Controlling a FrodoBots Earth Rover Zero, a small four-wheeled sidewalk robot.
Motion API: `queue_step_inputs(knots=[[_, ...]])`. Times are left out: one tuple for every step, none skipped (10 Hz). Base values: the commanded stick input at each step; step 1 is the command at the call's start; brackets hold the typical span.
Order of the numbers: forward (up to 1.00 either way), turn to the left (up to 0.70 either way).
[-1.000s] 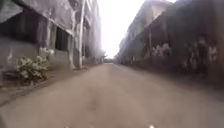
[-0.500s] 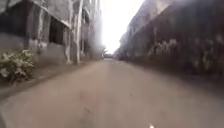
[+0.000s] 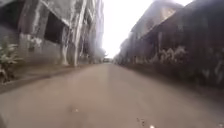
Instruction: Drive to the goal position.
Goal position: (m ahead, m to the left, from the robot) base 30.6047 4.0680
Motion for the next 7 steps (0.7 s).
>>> queue_step_inputs(knots=[[1.00, 0.00], [1.00, 0.00], [1.00, 0.00], [1.00, 0.00], [1.00, 0.00], [1.00, 0.00], [1.00, 0.00]])
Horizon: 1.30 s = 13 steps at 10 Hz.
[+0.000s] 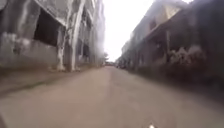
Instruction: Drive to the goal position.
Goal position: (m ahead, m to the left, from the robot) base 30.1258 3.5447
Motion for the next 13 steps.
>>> queue_step_inputs(knots=[[1.00, 0.00], [1.00, 0.00], [1.00, 0.00], [1.00, 0.00], [1.00, 0.00], [1.00, 0.00], [1.00, 0.00], [1.00, 0.00], [1.00, 0.00], [1.00, 0.00], [1.00, 0.00], [1.00, 0.00], [1.00, 0.00]])
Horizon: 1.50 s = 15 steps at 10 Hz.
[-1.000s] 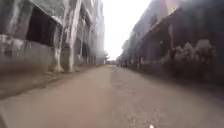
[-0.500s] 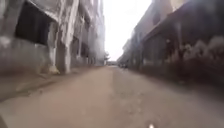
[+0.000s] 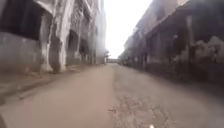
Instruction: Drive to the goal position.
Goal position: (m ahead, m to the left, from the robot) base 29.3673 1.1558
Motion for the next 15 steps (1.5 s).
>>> queue_step_inputs(knots=[[1.00, 0.00], [1.00, 0.00], [1.00, 0.00], [1.00, -0.17], [1.00, 0.00], [1.00, 0.00], [1.00, 0.00], [1.00, 0.00], [1.00, 0.00], [1.00, 0.00], [1.00, 0.00], [1.00, 0.00], [1.00, 0.00], [1.00, 0.00], [1.00, 0.00]])
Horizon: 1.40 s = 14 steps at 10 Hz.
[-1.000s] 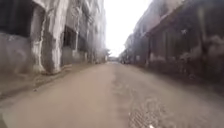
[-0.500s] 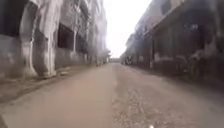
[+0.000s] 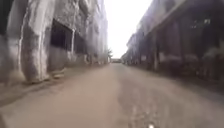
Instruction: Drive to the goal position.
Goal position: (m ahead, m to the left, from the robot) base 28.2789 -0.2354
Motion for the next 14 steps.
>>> queue_step_inputs(knots=[[1.00, 0.00], [1.00, 0.00], [1.00, 0.00], [1.00, -0.02], [1.00, -0.23], [1.00, -0.11], [1.00, 0.00], [1.00, 0.00], [1.00, 0.00], [1.00, 0.00], [1.00, 0.00], [1.00, 0.00], [1.00, 0.00], [1.00, 0.00]])
